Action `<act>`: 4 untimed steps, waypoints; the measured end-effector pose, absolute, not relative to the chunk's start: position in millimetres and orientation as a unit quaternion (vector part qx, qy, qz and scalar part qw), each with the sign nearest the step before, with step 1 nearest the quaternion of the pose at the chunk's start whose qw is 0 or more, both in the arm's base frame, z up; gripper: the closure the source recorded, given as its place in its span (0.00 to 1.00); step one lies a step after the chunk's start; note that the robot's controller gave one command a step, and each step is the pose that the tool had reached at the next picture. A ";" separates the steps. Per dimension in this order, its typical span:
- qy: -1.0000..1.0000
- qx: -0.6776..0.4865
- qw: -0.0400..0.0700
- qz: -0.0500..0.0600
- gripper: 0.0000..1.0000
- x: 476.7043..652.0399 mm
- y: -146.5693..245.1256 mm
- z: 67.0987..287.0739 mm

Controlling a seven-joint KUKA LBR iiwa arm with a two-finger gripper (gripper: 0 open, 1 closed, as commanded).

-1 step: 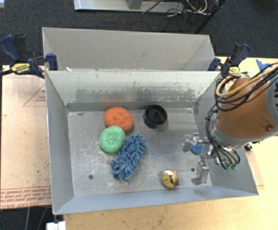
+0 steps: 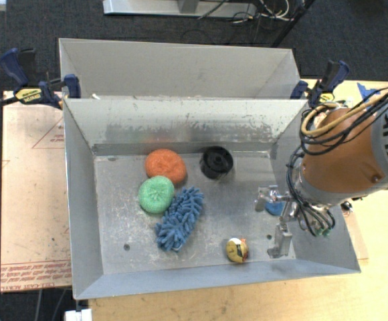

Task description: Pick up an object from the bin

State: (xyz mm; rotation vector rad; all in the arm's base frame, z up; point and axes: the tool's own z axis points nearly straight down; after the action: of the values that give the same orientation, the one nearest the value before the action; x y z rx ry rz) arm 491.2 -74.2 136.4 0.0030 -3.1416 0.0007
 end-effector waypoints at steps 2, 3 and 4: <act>-0.998 0.060 -0.005 0.000 0.00 485.0 -39.3 76.7; -0.991 0.130 -0.012 0.001 0.00 489.1 -21.3 71.0; -0.974 0.228 -0.007 0.001 1.00 481.5 -15.7 70.4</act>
Offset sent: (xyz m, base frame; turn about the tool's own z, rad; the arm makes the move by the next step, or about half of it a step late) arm -0.0113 0.0420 -0.0664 -0.1258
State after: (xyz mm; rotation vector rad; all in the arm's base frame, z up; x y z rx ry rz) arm 481.5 -15.7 70.4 0.7182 -3.0725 0.0029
